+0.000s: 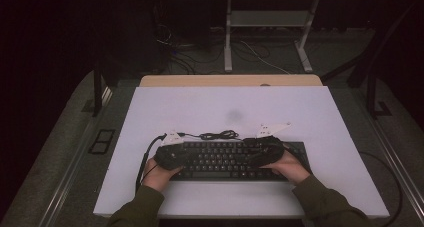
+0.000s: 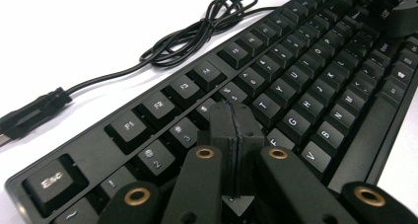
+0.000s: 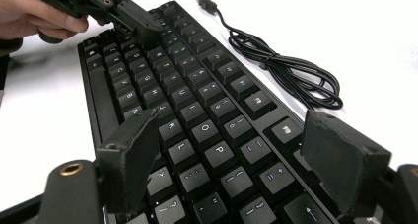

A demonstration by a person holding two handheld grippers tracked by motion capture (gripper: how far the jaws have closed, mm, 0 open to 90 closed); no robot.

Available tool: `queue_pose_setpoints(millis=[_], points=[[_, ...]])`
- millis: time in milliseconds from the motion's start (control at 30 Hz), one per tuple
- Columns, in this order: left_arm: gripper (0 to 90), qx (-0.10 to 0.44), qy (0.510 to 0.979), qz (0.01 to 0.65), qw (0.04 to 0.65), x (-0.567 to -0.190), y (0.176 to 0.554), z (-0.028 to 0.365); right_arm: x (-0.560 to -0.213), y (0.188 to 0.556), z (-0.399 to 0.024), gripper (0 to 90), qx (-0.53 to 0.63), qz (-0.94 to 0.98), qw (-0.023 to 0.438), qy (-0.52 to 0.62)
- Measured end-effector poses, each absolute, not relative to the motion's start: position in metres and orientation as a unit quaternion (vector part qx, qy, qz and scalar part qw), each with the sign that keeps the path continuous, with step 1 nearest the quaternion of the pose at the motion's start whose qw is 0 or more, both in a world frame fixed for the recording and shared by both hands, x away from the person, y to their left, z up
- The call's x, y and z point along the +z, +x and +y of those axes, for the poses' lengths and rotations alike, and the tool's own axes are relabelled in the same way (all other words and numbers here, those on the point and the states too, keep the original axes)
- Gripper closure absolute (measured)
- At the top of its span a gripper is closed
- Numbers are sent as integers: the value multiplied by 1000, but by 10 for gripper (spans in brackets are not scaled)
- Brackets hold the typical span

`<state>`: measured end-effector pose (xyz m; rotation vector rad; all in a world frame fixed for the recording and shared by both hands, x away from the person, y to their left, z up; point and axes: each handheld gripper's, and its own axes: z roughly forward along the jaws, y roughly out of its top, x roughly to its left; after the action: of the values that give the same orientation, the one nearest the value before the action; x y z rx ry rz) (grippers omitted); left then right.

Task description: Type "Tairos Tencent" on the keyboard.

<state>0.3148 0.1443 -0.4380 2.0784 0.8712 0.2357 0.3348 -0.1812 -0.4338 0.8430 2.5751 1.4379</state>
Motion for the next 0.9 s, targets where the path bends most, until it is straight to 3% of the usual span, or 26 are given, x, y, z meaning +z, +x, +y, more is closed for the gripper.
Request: queue_pose_setpoints(millis=[500, 900], points=[[889, 94, 831, 347, 425, -437, 314, 145, -434, 335, -181, 228, 469, 839, 37, 274], [815, 88, 824, 352, 435, -434, 309, 146, -433, 335, -177, 278, 467, 841, 29, 273]])
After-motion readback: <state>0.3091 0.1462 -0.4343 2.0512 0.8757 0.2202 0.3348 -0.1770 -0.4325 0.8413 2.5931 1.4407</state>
